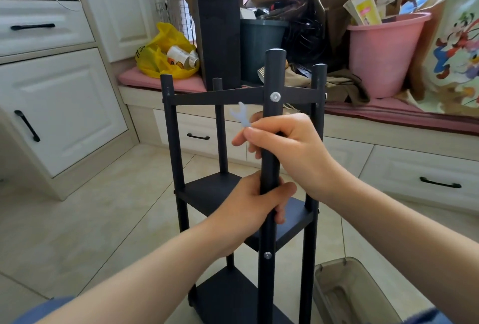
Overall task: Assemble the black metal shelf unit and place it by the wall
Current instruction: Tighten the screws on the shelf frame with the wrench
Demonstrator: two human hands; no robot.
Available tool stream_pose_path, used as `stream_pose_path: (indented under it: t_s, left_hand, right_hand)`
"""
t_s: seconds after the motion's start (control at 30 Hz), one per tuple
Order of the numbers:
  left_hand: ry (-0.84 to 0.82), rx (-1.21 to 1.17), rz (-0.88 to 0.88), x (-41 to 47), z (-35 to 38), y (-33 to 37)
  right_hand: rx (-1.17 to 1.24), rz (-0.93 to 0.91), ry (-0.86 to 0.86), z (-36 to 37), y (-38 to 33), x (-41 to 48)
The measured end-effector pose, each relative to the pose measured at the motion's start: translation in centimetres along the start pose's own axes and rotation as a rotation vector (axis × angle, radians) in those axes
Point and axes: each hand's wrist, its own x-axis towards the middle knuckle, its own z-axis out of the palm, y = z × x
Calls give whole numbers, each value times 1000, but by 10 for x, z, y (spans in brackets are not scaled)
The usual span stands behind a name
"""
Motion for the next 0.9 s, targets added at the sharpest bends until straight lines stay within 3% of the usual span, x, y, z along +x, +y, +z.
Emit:
stream_pose_path:
  t_s: [0.2, 0.37, 0.5, 0.67, 0.9]
  left_hand:
    - [-113, -40, 9, 0, 0, 3]
    - [-133, -119, 3, -1, -1, 5]
    - [-25, -157, -5, -1, -2, 7]
    - [125, -189, 5, -2, -8, 7]
    - [158, -198, -6, -5, -13, 6]
  right_hand:
    - [-201, -102, 134, 2, 7, -3]
    - [-92, -64, 81, -2, -5, -1]
    - [77, 33, -1, -9, -11, 2]
    - [95, 28, -6, -15, -5, 0]
    - [33, 21, 161, -19, 14, -2]
